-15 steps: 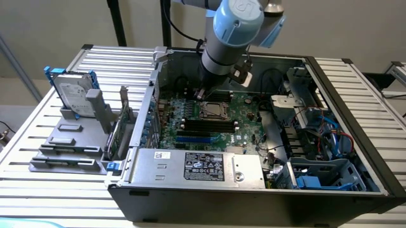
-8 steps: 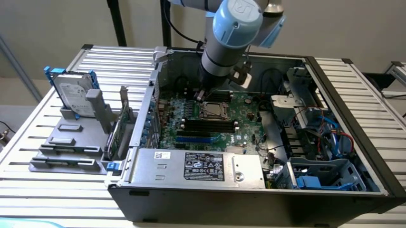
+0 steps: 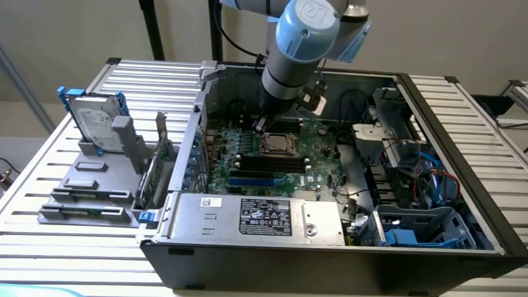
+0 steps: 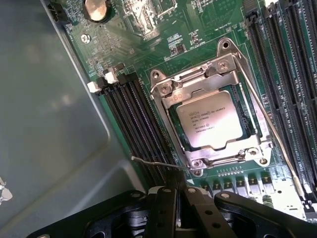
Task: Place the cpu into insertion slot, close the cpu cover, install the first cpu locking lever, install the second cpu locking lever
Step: 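Install the first cpu locking lever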
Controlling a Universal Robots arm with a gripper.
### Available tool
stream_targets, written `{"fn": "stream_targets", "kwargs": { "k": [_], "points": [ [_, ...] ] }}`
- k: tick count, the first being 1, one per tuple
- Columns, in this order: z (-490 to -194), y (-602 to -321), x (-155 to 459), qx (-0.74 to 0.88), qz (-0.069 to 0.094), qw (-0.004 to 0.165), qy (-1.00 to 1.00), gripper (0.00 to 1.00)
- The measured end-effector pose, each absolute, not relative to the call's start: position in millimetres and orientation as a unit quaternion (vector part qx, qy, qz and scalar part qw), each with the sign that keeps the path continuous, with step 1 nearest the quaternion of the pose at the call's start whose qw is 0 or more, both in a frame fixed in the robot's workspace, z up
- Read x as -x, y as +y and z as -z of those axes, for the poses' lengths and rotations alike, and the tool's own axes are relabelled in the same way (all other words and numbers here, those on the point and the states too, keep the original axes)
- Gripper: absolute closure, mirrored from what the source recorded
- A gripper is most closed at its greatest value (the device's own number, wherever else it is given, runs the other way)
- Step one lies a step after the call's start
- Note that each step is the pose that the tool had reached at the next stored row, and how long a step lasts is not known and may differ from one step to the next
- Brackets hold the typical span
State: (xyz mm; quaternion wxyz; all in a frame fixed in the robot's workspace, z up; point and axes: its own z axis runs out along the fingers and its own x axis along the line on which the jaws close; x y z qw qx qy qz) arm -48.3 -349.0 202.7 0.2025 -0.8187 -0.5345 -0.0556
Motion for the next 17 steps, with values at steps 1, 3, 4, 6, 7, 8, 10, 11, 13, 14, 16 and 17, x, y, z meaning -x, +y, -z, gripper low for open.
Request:
{"fn": "stream_targets", "kwargs": {
  "k": [1, 3, 4, 6, 7, 8, 10, 11, 13, 14, 16, 17],
  "points": [
    [-202.2, -348.7, 48.3, 0.819, 0.055, 0.201, -0.534, 0.89],
    [-201.4, -347.8, 48.3, 0.82, 0.053, 0.199, -0.534, 0.89],
    [-201.0, -347.3, 48.3, 0.821, 0.053, 0.197, -0.534, 0.89],
    [-200.4, -345.8, 48.3, 0.821, 0.052, 0.196, -0.533, 0.89],
    [-200.1, -345.0, 48.3, 0.822, 0.051, 0.195, -0.533, 0.89],
    [-199.8, -344.2, 48.3, 0.822, 0.05, 0.194, -0.533, 0.89],
    [-199.2, -343.1, 48.3, 0.823, 0.049, 0.192, -0.533, 0.89],
    [-198.9, -342.7, 48.1, 0.823, 0.049, 0.191, -0.533, 0.89],
    [-198.3, -342.1, 47.5, 0.824, 0.048, 0.19, -0.532, 0.89],
    [-198.1, -341.8, 47.0, 0.824, 0.048, 0.189, -0.532, 0.89],
    [-197.7, -341.4, 45.2, 0.824, 0.047, 0.188, -0.532, 0.89],
    [-197.6, -341.4, 43.7, 0.824, 0.047, 0.188, -0.532, 0.89]
  ]
}}
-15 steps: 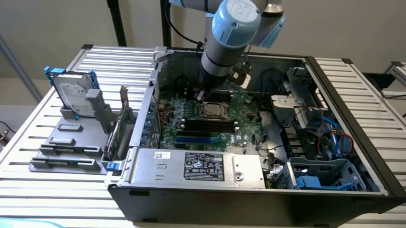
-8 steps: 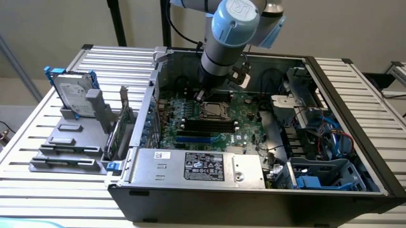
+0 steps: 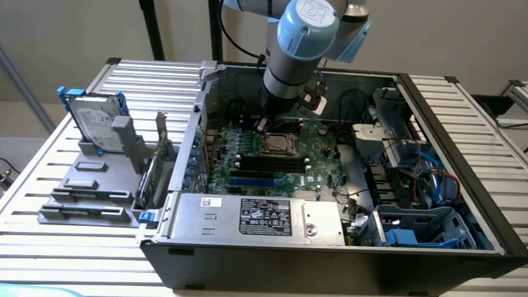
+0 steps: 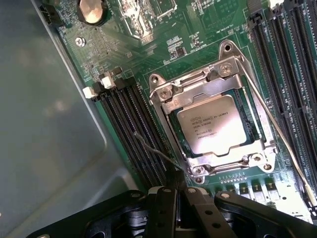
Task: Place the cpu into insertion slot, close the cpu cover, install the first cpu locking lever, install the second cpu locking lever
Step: 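Install the first cpu locking lever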
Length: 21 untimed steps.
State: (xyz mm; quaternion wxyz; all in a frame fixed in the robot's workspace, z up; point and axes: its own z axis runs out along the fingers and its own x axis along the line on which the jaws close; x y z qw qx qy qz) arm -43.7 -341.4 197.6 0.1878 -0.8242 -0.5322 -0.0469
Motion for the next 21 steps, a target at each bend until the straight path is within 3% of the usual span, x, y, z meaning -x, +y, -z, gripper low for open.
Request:
{"fn": "stream_targets", "kwargs": {
  "k": [21],
  "points": [
    [-194, -341, 21, 0.828, 0.037, 0.175, -0.531, 0.89]
  ]
}}
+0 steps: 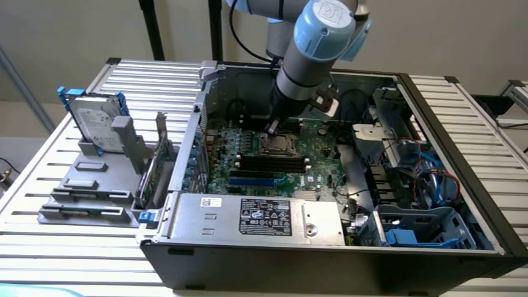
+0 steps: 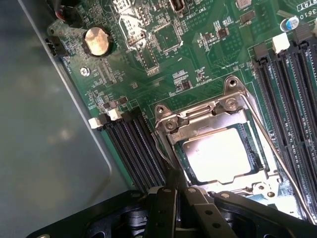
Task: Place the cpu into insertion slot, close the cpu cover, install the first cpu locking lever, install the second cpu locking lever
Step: 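Install the first cpu locking lever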
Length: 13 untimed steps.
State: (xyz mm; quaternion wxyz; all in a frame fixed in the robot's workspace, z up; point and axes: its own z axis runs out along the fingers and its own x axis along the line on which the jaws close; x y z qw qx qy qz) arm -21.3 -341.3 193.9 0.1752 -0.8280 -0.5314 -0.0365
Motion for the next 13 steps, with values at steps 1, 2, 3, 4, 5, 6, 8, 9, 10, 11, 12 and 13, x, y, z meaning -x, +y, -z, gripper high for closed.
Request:
{"fn": "stream_targets", "kwargs": {
  "k": [1, 2, 3, 4, 5, 6, 8, 9, 10, 11, 12, 13],
  "points": [
    [-193.9, -341.3, 20.9, 0.828, 0.036, 0.174, -0.531, 0.89],
    [-193.9, -341.4, 20.8, 0.828, 0.035, 0.173, -0.531, 0.89],
    [-193.9, -341.4, 20.8, 0.829, 0.035, 0.173, -0.531, 0.89],
    [-193.9, -341.4, 20.7, 0.829, 0.035, 0.173, -0.531, 0.89],
    [-194.0, -341.5, 20.7, 0.829, 0.034, 0.174, -0.531, 0.89],
    [-194.0, -341.5, 20.7, 0.829, 0.033, 0.174, -0.531, 0.89],
    [-194.1, -341.5, 21.6, 0.828, 0.033, 0.175, -0.531, 0.89],
    [-194.3, -341.5, 22.6, 0.828, 0.033, 0.175, -0.531, 0.89],
    [-194.5, -341.6, 24.2, 0.828, 0.033, 0.176, -0.531, 0.89],
    [-194.7, -341.5, 25.8, 0.828, 0.034, 0.177, -0.531, 0.89],
    [-195.0, -341.5, 27.4, 0.828, 0.034, 0.178, -0.531, 0.89],
    [-195.3, -341.5, 29.2, 0.828, 0.035, 0.179, -0.531, 0.89]
  ]
}}
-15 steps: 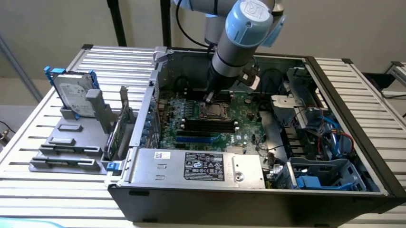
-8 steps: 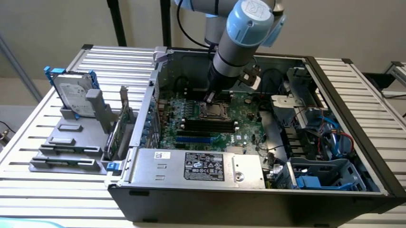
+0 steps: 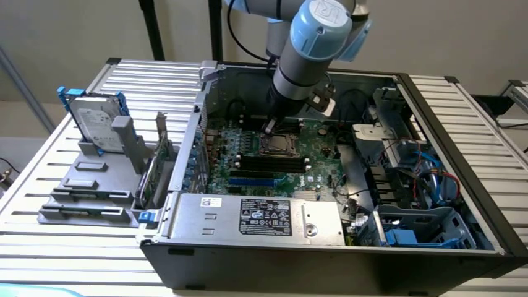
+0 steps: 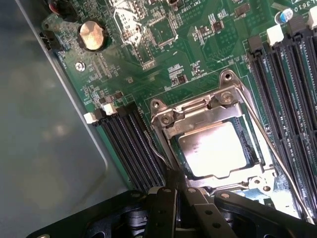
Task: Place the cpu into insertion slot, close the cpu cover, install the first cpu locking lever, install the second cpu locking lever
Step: 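Install the first cpu locking lever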
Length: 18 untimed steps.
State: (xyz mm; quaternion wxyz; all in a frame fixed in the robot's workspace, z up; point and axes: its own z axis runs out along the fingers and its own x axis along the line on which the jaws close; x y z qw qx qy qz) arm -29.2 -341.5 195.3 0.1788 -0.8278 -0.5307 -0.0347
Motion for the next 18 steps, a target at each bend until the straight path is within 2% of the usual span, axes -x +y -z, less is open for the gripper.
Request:
{"fn": "stream_targets", "kwargs": {
  "k": [18],
  "points": [
    [-198.8, -338.0, 35.5, 0.827, 0.036, 0.182, -0.531, 0.89]
  ]
}}
